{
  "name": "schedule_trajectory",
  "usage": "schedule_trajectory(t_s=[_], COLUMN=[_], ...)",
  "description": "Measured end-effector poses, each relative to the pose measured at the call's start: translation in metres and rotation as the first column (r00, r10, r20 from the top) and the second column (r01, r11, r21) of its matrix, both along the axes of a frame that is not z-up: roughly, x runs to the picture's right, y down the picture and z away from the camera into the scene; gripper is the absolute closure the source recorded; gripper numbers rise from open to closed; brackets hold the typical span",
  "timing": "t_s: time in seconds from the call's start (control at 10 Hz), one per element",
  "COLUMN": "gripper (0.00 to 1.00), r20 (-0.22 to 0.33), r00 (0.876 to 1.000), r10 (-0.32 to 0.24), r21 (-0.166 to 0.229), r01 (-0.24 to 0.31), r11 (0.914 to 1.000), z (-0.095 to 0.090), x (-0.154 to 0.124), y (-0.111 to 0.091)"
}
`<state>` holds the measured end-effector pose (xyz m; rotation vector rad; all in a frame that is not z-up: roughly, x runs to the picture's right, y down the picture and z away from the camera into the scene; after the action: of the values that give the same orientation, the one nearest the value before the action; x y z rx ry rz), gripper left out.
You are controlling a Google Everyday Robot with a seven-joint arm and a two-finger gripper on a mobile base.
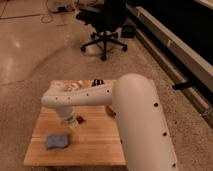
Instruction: Drag the pepper across the table
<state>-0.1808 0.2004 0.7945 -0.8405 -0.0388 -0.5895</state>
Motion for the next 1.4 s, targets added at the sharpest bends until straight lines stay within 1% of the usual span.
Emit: schedule_trajectory(t_s=[0.2,0.3,0.4,0.5,0.6,0.7,0.8,0.9,1.2,1.4], gripper=[0.55,0.50,0.43,0.32,0.24,0.20,0.20,0.20,0.20,0.20], r20=[0.000,-0.002,-0.002,0.002,0.001,-0.003,-0.007,-0.012,-0.037,-0.051], r00=[1.000,1.000,1.000,1.000,1.000,0.999,0.999,0.998,0.991,0.988], r10=[-0.008,-0.005,-0.003,0.003,0.015,0.034,0.048,0.067,0.126,0.144], r21=[0.001,0.003,0.001,0.000,0.005,0.016,0.026,0.046,0.105,0.138], r01=[0.008,0.005,0.003,-0.003,-0.015,-0.034,-0.048,-0.066,-0.122,-0.136], r11=[1.0000,1.0000,1.0000,1.0000,0.9999,0.9993,0.9985,0.9967,0.9869,0.9810], z=[0.011,0.015,0.014,0.012,0.012,0.014,0.018,0.023,0.045,0.062], x=[0.011,0.014,0.013,0.010,0.011,0.015,0.019,0.022,0.040,0.047], y=[0.002,0.000,0.000,-0.001,-0.006,-0.016,-0.025,-0.035,-0.050,-0.057])
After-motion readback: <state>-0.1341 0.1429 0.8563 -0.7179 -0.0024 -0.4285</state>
